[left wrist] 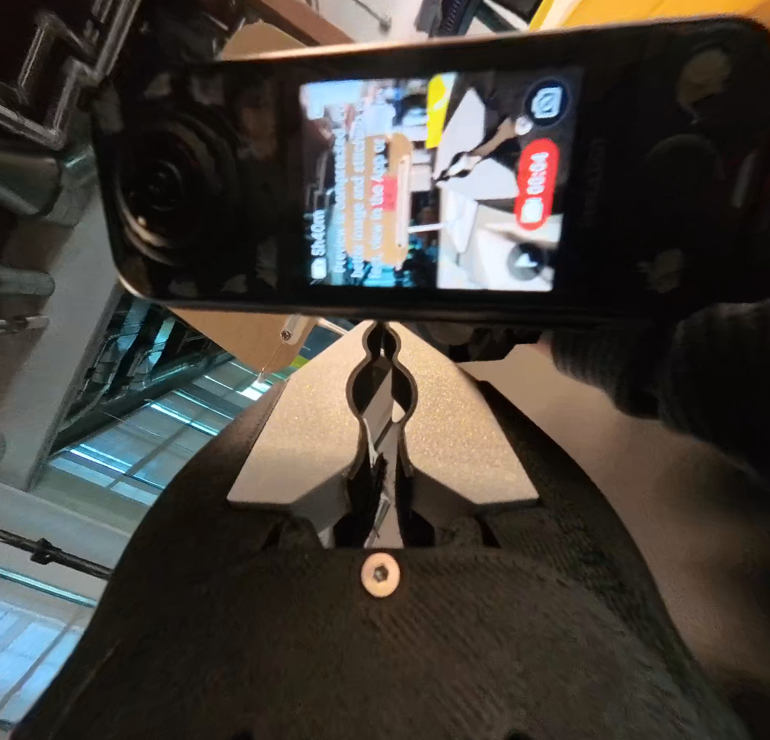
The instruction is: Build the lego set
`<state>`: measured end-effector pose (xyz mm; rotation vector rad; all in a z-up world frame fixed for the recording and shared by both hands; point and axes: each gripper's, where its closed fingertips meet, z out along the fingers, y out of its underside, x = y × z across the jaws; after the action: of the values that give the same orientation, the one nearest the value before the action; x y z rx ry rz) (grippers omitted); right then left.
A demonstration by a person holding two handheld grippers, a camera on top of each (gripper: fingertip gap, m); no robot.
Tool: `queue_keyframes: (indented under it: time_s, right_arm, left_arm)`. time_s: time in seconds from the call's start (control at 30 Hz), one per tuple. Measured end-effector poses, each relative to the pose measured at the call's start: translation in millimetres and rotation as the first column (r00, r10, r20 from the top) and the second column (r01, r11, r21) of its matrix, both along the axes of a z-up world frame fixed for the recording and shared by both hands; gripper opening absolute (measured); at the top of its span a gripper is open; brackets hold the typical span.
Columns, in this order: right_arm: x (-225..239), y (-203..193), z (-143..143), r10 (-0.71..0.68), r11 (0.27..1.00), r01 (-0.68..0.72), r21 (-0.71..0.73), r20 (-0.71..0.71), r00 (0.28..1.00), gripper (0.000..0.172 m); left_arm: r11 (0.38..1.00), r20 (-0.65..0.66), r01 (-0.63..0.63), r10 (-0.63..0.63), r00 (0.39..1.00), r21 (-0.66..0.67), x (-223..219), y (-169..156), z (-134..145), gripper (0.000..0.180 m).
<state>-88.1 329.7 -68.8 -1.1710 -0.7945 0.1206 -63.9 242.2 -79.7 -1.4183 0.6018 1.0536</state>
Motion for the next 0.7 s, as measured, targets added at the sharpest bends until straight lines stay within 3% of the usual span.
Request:
queue_keyframes:
  time_s: [0.23,0.37,0.57,0.7]
  right_arm:
    - [0.3,1.0,-1.3,0.006,1.000,-0.006,-0.015,-0.005,1.000,0.000]
    - [0.9,-0.2,-1.4,0.025,0.999,-0.025,-0.029,-0.022,0.999,0.000]
    - [-5.9,-34.9,8.8,0.252,0.967,-0.253,0.003,-0.095,0.963,0.000]
    - [-0.1,-62.9,17.9,0.371,0.928,-0.369,0.043,-0.151,0.916,0.000]
  left_arm:
    - [1.000,-0.028,0.002,-0.002,1.000,0.006,3.0,0.4,1.1,0.000]
    - [0.999,0.024,0.004,-0.005,1.000,0.034,-1.4,-2.4,5.2,0.000]
    - [0.986,0.266,0.042,-0.084,0.960,0.160,-22.6,-19.2,19.2,0.000]
    - [0.973,0.310,0.025,-0.097,0.946,0.230,-37.1,-27.1,25.0,0.003]
